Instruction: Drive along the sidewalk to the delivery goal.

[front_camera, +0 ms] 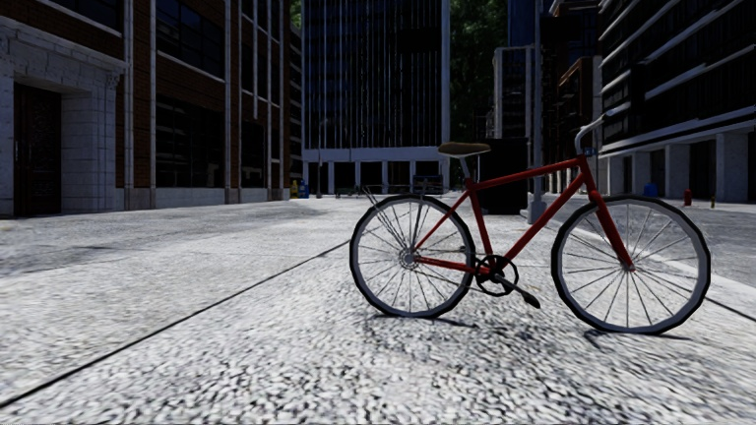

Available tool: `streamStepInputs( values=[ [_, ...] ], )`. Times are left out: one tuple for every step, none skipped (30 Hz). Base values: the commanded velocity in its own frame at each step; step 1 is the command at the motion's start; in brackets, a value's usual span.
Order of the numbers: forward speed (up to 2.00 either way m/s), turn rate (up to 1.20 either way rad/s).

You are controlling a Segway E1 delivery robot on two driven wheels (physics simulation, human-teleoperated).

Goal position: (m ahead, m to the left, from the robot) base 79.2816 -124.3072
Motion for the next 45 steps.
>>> streamStepInputs(
  values=[
    [-0.74, 0.51],
    [-0.74, 0.51],
    [0.00, 0.00],
    [0.00, 0.00],
    [0.00, 0.00],
    [0.00, 0.00],
    [0.00, 0.00],
    [0.00, 0.00],
    [0.00, 0.00],
    [0.00, 0.00],
    [0.00, 0.00],
    [0.00, 0.00],
    [0.00, 0.00],
    [0.00, 0.00],
    [0.00, 0.00],
    [0.00, 0.00],
    [0.00, 0.00],
    [0.00, 0.07],
    [0.35, 0.16],
    [0.35, 0.16],
    [0.67, 0.22],
    [0.98, 0.24],
    [1.25, 0.26],
    [1.35, 0.27],
    [1.35, 0.27],
    [1.36, 0.30],
    [1.37, 0.37],
    [1.37, 0.45],
    [1.37, 0.49],
    [1.37, 0.49],
    [1.37, 0.50],
    [1.37, 0.50],
    [1.37, 0.50],
    [1.37, 0.50],
    [1.37, 0.50],
    [1.37, 0.50],
    [1.37, 0.50],
    [1.37, 0.50],
    [1.37, 0.50],
    [1.37, 0.50],
    [1.37, 0.50],
    [1.37, 0.50],
    [1.37, 0.50],
    [1.37, 0.50],
    [1.37, 0.50]
  ],
)
